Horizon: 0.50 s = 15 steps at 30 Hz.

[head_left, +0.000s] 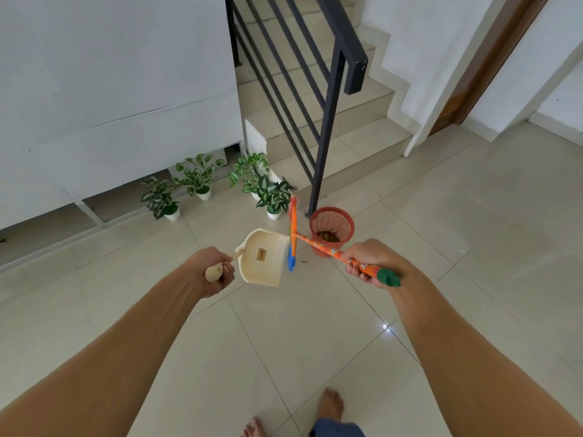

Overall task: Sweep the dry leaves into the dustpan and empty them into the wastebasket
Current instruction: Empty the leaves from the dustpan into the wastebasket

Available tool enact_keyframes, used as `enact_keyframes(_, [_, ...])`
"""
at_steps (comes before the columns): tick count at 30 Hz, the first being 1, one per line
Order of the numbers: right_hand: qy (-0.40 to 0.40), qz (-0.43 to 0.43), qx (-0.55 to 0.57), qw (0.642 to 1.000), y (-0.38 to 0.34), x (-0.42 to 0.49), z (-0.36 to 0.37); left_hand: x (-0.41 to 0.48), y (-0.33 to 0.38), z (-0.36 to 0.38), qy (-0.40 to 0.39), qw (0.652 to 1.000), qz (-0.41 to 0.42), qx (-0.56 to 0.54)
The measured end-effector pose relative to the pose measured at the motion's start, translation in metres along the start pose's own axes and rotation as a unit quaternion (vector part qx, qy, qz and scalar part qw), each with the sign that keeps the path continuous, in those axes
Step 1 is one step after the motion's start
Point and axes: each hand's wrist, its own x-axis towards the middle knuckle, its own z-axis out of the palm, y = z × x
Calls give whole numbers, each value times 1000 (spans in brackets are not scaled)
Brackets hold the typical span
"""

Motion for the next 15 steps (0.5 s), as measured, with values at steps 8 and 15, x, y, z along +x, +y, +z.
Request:
enact_keyframes(8, [12, -25, -304, 952, -9, 47, 20, 54, -24, 3, 33, 989, -62, -127])
enact_keyframes(15, [43, -75, -449, 889, -28, 95, 13, 78, -27, 36, 102, 969, -72, -213])
